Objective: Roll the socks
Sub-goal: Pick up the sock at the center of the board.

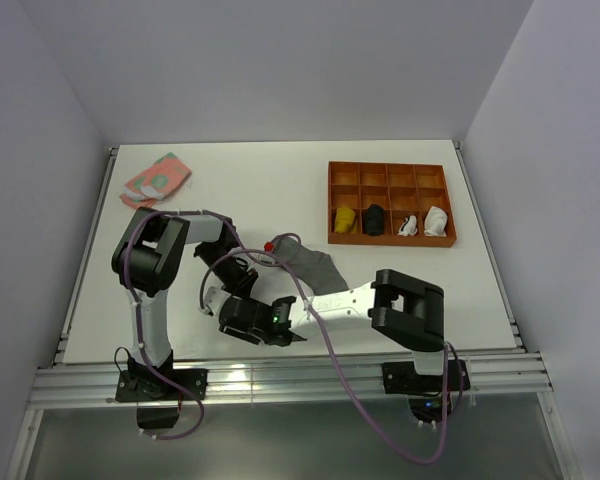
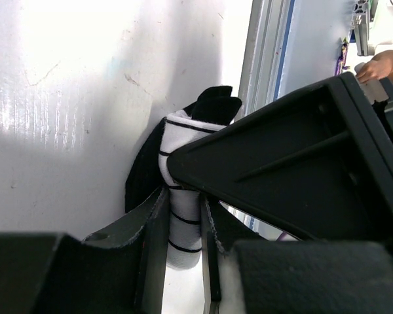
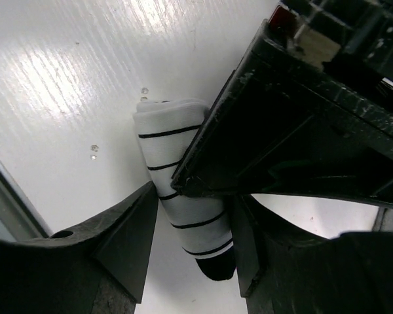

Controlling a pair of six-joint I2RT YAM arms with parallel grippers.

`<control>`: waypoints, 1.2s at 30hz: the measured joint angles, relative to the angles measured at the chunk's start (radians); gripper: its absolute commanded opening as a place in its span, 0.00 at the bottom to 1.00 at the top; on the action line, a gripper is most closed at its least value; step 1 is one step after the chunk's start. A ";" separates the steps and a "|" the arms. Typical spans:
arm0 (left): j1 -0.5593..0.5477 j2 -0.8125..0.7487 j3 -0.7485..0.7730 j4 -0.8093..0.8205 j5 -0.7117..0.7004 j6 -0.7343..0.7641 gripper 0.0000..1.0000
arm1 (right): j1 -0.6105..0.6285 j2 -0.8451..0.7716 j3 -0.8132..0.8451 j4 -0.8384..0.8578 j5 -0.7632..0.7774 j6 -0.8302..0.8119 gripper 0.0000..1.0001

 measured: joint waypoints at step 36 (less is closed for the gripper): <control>0.011 0.106 0.086 -0.192 -0.026 0.219 0.19 | 0.029 0.089 0.110 -0.112 0.050 -0.095 0.02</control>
